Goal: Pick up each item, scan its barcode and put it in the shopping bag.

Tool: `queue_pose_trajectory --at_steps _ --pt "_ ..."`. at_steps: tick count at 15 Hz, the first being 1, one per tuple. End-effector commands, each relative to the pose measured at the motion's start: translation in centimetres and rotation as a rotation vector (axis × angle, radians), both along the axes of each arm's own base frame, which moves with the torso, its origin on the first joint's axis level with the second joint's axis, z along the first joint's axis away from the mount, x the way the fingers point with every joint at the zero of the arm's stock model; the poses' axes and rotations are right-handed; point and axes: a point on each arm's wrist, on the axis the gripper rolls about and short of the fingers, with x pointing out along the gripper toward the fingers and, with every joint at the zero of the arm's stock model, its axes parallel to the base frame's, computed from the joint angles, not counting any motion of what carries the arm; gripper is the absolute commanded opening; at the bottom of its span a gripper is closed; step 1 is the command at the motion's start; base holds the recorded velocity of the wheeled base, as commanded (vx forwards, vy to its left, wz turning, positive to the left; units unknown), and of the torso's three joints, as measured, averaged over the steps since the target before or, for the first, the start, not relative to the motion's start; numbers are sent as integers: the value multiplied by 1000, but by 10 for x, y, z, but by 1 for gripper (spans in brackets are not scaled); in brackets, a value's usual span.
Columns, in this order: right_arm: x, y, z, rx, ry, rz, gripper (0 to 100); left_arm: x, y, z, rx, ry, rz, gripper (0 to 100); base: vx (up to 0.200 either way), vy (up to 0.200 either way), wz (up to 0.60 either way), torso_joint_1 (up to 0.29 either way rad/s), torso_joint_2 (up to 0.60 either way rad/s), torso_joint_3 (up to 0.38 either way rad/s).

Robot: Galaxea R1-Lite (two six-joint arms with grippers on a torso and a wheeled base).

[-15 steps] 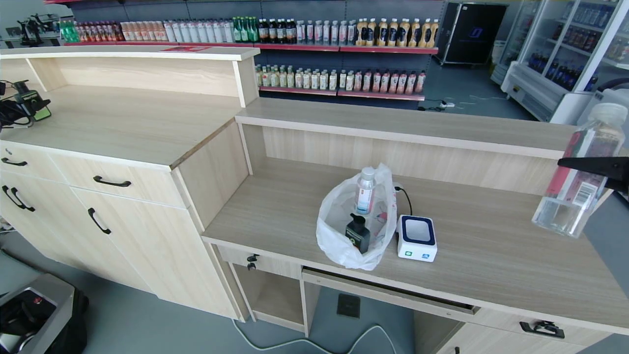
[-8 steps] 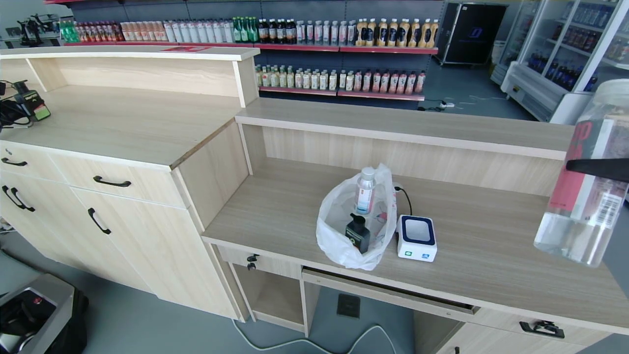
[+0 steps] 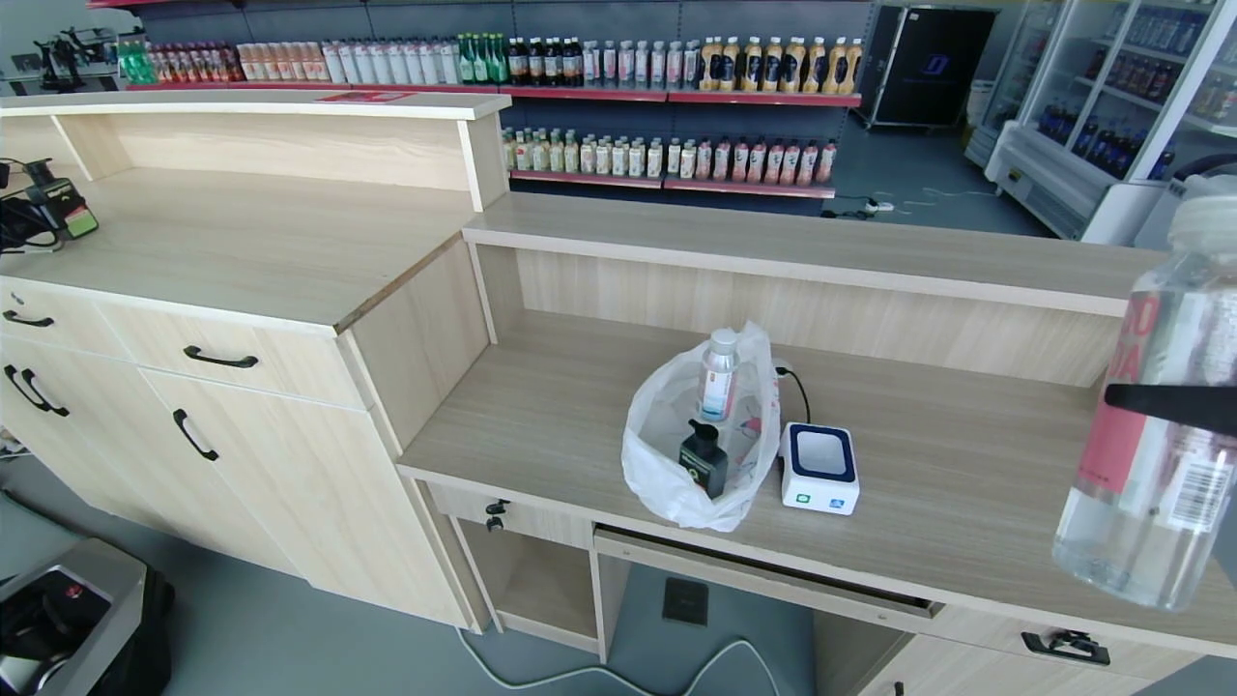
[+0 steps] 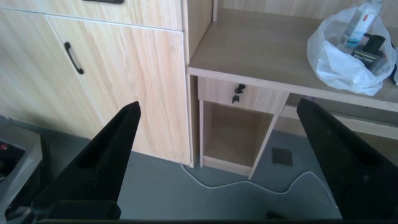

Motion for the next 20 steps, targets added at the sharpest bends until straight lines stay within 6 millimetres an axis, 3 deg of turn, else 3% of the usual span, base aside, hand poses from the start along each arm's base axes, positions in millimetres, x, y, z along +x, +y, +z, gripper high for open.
queue_pose_trajectory --at_steps 1,7,20 --pt "-19 9 7 -4 -39 35 0 0 0 0 0 0 1 100 0 0 0 0 0 0" --pt "-26 31 18 28 -22 65 0 0 0 0 0 0 1 100 0 0 0 0 0 0" --pt "-40 34 16 34 -11 54 0 0 0 0 0 0 1 100 0 0 0 0 0 0"
